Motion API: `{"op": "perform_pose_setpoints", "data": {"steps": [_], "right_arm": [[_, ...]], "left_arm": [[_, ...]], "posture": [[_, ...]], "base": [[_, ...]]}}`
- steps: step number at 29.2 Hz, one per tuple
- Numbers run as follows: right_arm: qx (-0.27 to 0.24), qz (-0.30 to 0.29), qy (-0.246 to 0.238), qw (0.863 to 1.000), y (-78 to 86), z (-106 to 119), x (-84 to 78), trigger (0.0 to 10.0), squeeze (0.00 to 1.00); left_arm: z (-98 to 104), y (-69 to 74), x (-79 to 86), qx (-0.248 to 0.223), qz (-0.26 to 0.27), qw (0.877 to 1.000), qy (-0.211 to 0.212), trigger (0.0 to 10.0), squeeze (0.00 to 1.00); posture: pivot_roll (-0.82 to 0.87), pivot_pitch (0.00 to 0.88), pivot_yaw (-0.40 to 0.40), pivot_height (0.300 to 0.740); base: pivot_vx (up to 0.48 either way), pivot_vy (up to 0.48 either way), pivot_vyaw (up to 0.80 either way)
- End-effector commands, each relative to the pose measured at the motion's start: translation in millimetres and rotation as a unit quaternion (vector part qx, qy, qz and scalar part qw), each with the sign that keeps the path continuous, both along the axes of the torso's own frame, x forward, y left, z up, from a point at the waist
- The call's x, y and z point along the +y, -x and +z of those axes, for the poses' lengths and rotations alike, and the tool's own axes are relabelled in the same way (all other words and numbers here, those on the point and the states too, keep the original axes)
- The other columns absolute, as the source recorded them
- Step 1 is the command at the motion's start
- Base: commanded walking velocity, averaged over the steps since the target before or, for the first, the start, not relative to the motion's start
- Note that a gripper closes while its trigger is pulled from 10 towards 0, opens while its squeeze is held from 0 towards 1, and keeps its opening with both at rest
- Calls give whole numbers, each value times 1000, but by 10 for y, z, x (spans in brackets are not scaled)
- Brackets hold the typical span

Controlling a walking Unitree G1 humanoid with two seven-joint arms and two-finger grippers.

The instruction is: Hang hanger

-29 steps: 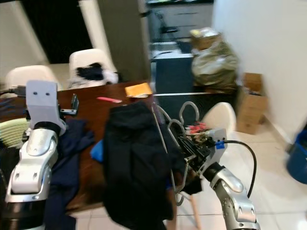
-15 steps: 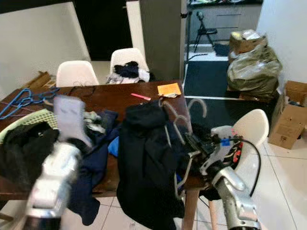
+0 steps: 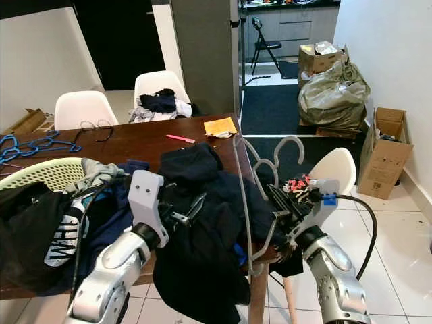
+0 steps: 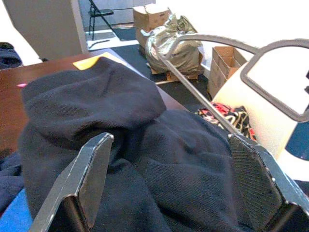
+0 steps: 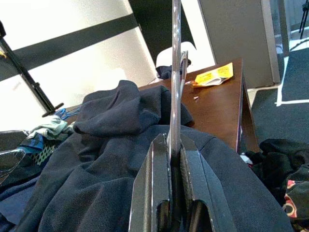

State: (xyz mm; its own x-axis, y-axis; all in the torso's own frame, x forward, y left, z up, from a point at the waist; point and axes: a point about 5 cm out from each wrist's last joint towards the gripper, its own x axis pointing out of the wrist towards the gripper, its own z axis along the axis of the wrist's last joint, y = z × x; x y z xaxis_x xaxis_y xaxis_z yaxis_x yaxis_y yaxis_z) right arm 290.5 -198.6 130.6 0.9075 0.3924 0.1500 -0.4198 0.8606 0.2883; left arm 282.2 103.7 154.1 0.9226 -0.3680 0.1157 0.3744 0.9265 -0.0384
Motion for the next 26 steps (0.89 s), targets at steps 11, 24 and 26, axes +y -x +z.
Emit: {"op": "perform_pose_setpoints", "data": {"steps": [11, 24, 26], "right_arm": [[-21, -66, -147, 987, -1, 115, -243, 10000, 0], [-8, -42, -94, 995, -14, 97, -160, 10000, 0], [-11, -37, -90, 995, -11, 106, -155, 10000, 0]], "left_arm": [[382, -212, 394, -61, 119, 991, 6, 10000, 0], [367, -262, 722, -54, 210, 976, -13, 10000, 0], [386, -256, 733, -59, 216, 975, -13, 10000, 0]], "posture": [[-50, 0, 31, 740], [-49, 0, 21, 740], [-48, 0, 20, 740]], "base": [[0, 0, 0], [0, 0, 62], [0, 0, 800]]}}
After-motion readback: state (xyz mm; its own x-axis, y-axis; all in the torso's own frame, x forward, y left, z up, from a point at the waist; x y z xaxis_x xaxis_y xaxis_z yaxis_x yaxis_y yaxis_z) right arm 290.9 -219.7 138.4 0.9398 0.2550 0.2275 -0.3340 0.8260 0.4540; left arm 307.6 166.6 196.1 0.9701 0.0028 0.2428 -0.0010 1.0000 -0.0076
